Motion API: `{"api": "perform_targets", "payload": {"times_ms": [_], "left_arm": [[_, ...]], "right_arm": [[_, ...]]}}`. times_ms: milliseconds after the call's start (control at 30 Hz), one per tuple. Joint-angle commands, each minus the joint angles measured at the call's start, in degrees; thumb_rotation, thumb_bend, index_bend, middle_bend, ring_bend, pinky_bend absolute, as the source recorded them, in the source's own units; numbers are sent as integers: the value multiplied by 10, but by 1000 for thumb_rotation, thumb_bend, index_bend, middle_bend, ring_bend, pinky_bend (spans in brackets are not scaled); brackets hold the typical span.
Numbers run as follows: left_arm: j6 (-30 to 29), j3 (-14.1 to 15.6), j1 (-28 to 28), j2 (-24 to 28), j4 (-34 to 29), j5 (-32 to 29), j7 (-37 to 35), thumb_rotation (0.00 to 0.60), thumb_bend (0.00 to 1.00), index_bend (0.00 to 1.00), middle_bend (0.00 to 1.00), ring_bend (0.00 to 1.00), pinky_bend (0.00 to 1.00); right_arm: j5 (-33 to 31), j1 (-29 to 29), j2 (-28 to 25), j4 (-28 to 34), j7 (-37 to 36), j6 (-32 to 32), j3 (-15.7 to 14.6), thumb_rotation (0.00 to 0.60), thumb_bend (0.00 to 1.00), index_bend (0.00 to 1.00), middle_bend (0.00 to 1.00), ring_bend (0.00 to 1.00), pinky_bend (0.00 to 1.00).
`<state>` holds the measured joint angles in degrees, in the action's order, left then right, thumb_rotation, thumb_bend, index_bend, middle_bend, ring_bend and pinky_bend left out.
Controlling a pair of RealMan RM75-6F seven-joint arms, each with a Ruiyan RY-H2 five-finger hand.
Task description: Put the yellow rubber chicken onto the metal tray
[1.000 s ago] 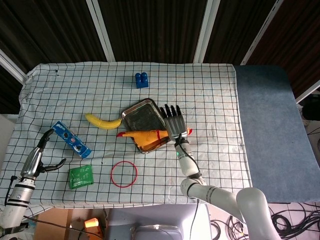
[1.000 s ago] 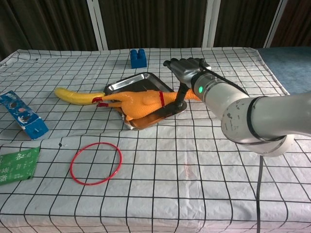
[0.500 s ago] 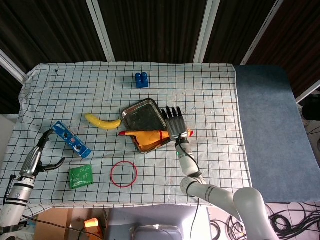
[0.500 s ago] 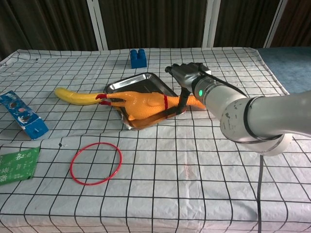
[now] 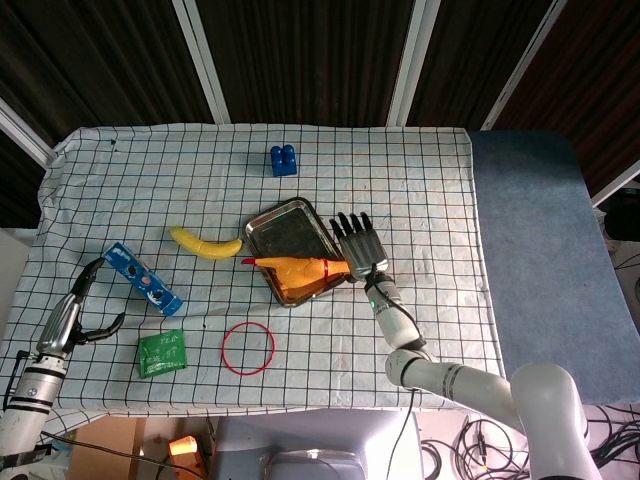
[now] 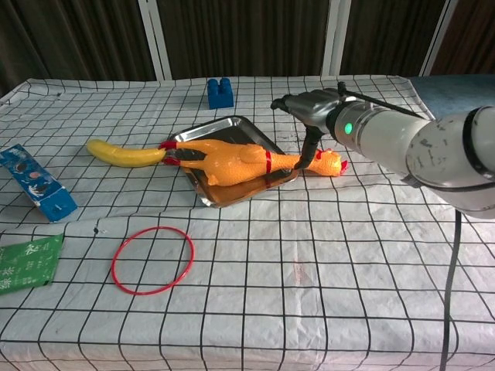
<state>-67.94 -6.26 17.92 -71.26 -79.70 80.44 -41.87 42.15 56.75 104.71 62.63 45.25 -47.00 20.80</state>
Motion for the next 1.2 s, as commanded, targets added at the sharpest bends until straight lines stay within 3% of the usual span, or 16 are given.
{"api": "perform_targets", "payload": {"times_ms": [33, 267, 367, 433, 467, 533, 633, 733, 933, 1200], "left_arm": [[1, 0, 1, 0, -1, 0, 0, 600, 333, 0, 0, 0, 100], [-9, 2, -3, 3, -8, 8, -1, 600, 335, 0, 0, 0, 100], [-34, 8, -15, 10, -11, 23, 7, 600, 353, 0, 0, 0, 87], [-69, 29, -40, 31, -8, 40, 73, 600, 362, 0, 0, 0, 79], [-86, 50, -65, 51, -10, 39, 171, 600, 364, 0, 0, 0, 78], [-121, 57, -100, 61, -57, 5, 327, 600, 365, 0, 0, 0, 70], [-183, 57, -138, 43, -98, -23, 454, 600, 364, 0, 0, 0, 51], [-215, 73, -160, 27, -104, 0, 472, 600, 364, 0, 0, 0, 40], [-240, 98, -168, 22, -89, 76, 479, 600, 364, 0, 0, 0, 28], [-248, 96, -174, 19, -83, 92, 483, 600, 365, 0, 0, 0, 19]], "right_arm": [[-19, -14, -47, 56, -1, 0, -10, 600, 0, 0, 0, 0, 0], [-6, -37, -105, 141, -43, -6, -15, 600, 0, 0, 0, 0, 0], [51, -74, -148, 214, -75, -44, -32, 600, 0, 0, 0, 0, 0], [158, -147, -220, 308, -102, -122, -88, 600, 9, 0, 0, 0, 0], [221, -204, -268, 361, -101, -193, -135, 600, 14, 0, 0, 0, 0], [307, -280, -322, 399, -123, -290, -195, 600, 19, 0, 0, 0, 0], [361, -361, -348, 377, -167, -384, -242, 600, 21, 0, 0, 0, 0], [370, -421, -351, 337, -210, -441, -263, 600, 23, 0, 0, 0, 0], [376, -480, -339, 266, -306, -474, -265, 600, 27, 0, 0, 0, 0], [408, -497, -358, 264, -346, -479, -253, 600, 30, 0, 0, 0, 0]]}}
